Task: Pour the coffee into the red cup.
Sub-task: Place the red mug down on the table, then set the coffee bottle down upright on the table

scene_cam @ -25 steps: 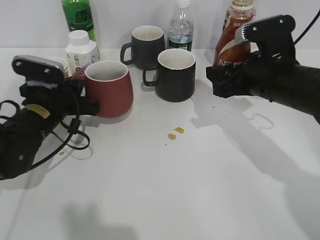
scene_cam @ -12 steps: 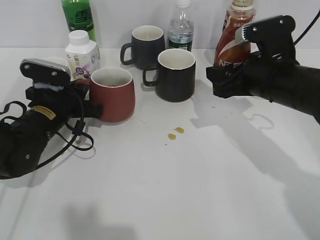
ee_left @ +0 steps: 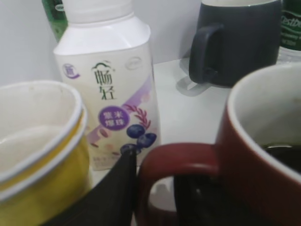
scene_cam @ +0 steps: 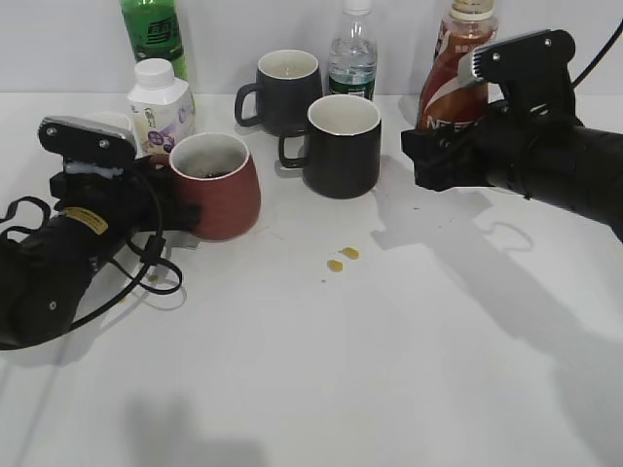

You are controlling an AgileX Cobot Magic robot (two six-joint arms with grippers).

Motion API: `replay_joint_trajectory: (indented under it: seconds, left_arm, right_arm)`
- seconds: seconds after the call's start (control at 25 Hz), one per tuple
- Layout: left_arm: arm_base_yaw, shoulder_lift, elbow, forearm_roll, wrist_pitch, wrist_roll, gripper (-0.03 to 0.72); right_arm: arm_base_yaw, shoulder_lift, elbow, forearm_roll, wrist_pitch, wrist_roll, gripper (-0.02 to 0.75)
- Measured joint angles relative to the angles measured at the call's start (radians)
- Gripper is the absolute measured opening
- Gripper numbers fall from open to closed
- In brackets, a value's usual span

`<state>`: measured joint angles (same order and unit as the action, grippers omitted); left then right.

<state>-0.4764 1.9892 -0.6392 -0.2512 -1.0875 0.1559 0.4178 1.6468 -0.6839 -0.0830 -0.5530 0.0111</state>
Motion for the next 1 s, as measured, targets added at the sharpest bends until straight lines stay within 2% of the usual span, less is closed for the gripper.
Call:
replay_joint_trajectory:
  seconds: [0.36,0.76,1.0]
  left_arm:
    - [-0.036,-0.037,0.027,-0.007,0.033,-0.001,0.245]
    - [-0.037,-0.081,0.044,-0.024,0.138,-0.001,0.245]
    - [-0.037,-0.154,0.092,-0.024,0.162,-0.001,0.256]
  right_arm:
    - [0.0,0.039,0.0,0.015,-0.023,0.0,0.513]
    - [0.0,0.217,0.0,0.04,-0.171,0.0,0.513]
    - [0.0,0.248,0.0,0.042,-0.184,0.0,0.513]
